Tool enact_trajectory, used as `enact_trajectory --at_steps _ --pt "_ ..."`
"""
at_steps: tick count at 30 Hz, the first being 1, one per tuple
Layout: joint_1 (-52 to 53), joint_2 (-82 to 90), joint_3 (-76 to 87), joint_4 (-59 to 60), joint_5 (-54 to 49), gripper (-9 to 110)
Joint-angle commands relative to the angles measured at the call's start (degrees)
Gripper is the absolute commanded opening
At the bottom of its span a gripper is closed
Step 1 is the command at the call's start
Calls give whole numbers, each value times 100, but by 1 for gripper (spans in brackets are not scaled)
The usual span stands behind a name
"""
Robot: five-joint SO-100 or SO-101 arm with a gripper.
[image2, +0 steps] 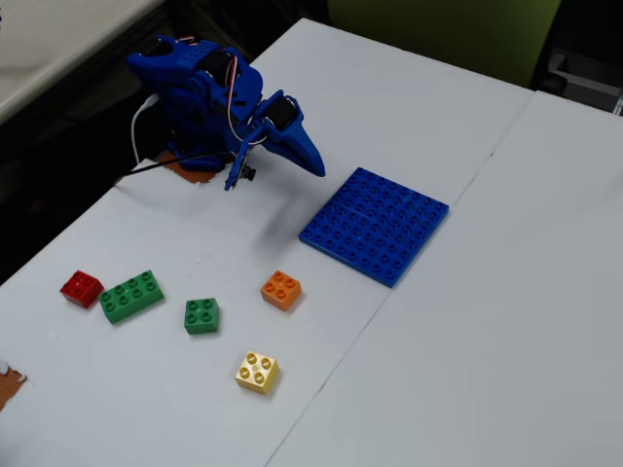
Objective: Pick up the 2x2 green block and go up the 8x8 blue block.
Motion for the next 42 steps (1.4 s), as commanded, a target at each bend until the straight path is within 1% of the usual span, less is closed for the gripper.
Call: enact_trajectory --at_steps 1,4,6,8,10,12,14,15,16,19,22,24,26,30,33,36,38,40,42 --pt "-70 237 229 0 -70 0" --pt "-70 237 229 0 -70 0" --pt "-70 237 229 0 -70 7" --pt "-79 237 229 0 -97 2" --pt "-316 237 229 18 -404 7" --pt "-378 237 229 9 -571 16" --pt "-193 237 229 35 -2408 17" --pt "-176 237 229 -185 -3023 11" --pt "-176 237 229 -290 -3305 10" --pt "-264 237 211 35 -5467 7" --pt "-185 237 123 554 -7110 6" --pt "44 237 -176 1020 -7866 6" --pt "220 246 -439 1266 -8165 7" --pt "404 -53 -1055 1635 -8112 8" --pt "360 -1257 -2145 2232 -8068 8" --pt "352 -3182 -4245 3507 -8068 8" --pt "369 -4140 -5537 4263 -7998 8" --pt "492 -4526 -6188 4623 -7998 8" --pt "747 -4579 -6275 4641 -8112 8"
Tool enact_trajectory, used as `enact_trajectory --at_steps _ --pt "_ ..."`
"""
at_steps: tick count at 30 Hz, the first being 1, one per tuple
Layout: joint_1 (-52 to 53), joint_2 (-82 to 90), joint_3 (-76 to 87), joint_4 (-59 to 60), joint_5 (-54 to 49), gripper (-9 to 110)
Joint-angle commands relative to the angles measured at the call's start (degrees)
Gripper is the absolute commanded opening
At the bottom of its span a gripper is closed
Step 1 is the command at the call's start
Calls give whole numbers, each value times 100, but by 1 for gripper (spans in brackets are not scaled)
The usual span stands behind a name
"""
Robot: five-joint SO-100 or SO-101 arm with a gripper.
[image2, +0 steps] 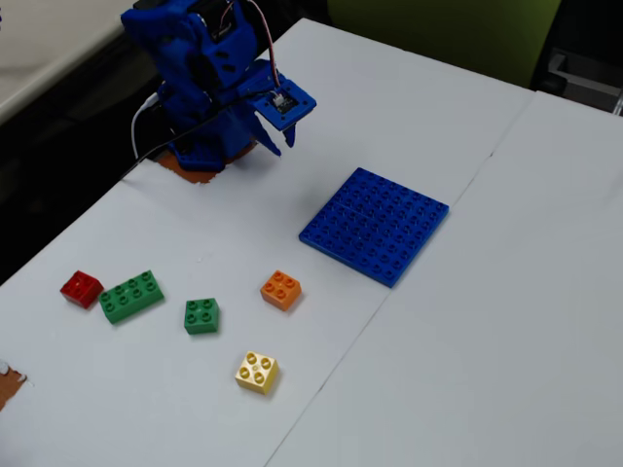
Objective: Pick up the 2x2 green block and go up the 8x8 blue block.
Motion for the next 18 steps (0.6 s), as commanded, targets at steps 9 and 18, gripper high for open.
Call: enact_trajectory --at_steps 9,18 --pt "2268 -2716 -2171 527 -2725 9" --pt "3551 -3885 -2619 -88 -4966 19"
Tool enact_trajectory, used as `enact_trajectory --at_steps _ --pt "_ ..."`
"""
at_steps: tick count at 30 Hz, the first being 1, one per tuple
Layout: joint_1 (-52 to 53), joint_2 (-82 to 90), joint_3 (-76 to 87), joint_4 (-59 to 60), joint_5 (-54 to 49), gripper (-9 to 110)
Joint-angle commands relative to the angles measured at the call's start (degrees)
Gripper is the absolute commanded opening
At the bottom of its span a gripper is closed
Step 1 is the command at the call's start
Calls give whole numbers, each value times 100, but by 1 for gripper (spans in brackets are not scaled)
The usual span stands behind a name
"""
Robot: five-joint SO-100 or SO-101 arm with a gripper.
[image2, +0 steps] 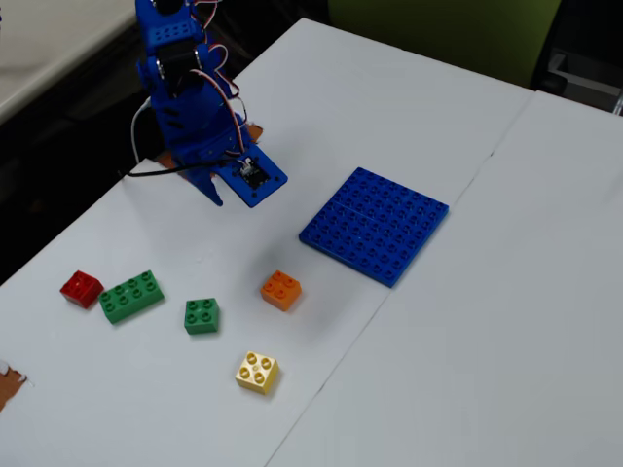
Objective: Pick up the 2x2 green block and go up the 8x8 blue block.
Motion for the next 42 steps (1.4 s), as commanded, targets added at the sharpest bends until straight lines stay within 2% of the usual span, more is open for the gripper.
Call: enact_trajectory --at_steps 1,8,13,21,29,42 --pt "316 -141 -272 -422 -703 19" --pt "729 -809 -563 -1239 -2593 20" --pt "932 -2602 -3867 536 -3410 22" --pt "1020 -3788 -4438 -343 -4720 23" --pt "1002 -4913 -5309 -756 -5238 24" --pt "1081 -5405 -5194 -861 -5862 27"
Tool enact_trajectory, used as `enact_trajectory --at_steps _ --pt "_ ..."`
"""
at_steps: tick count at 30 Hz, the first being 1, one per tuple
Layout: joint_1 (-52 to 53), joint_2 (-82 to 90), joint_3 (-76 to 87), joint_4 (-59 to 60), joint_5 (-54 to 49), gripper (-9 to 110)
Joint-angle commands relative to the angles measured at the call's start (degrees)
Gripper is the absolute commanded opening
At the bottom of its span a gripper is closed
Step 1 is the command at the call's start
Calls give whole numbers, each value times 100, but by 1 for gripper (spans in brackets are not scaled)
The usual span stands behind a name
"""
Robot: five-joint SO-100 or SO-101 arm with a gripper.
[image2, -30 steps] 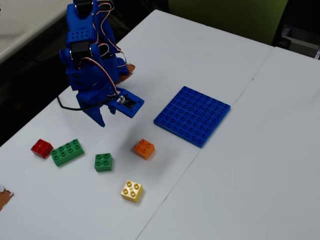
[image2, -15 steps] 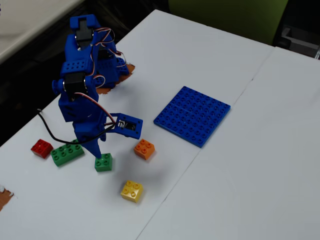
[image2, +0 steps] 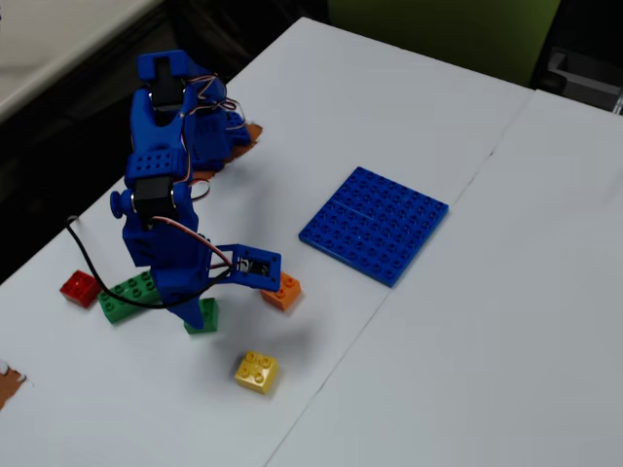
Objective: Pick up the 2x2 green block and go up the 8x8 blue block.
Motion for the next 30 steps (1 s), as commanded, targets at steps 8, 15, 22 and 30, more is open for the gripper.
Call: enact_trajectory --at_steps 8,15,22,30 --pt "35 -176 -18 -97 -158 26" --pt "-26 -308 26 -185 202 15" --pt "-229 519 729 -97 1292 6" --pt "-404 2276 976 1477 2769 6"
